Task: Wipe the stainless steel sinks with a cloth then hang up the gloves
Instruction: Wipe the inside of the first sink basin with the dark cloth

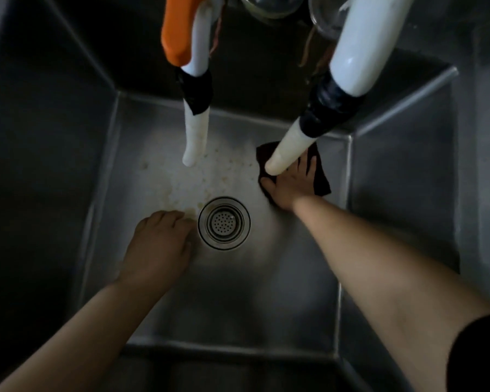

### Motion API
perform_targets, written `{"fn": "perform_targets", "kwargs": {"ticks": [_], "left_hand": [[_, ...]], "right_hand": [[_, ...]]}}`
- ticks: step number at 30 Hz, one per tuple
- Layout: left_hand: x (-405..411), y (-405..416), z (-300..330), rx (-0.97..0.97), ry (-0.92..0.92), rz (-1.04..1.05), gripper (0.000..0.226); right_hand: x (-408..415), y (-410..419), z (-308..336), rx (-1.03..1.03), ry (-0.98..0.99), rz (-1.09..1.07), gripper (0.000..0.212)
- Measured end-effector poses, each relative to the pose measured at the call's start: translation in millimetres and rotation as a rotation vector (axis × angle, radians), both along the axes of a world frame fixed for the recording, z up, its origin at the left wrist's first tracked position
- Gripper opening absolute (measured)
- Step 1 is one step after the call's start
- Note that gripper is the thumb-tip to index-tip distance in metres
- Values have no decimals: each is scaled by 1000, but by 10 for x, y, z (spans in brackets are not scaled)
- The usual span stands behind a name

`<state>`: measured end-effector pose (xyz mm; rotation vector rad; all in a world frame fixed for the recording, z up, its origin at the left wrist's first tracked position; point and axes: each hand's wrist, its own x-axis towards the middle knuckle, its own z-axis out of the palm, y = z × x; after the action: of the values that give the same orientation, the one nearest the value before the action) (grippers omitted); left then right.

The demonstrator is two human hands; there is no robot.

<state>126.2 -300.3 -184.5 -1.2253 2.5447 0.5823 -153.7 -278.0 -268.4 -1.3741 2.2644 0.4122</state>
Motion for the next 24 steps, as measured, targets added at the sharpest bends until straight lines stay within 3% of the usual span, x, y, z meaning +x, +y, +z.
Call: {"fn": "perform_targets", "kwargs": {"ticks": [9,17,24], "left_hand": [[215,102,18,-11,-5,67,39],[338,138,176,-27,-12,57,41],[432,17,515,-150,11,18,39]], "right_hand": [[-146,-113,-70,-146,75,191,74],[570,1036,-122,-153,4,309,78],[1257,1877,32,-125,-44,474,95]]}}
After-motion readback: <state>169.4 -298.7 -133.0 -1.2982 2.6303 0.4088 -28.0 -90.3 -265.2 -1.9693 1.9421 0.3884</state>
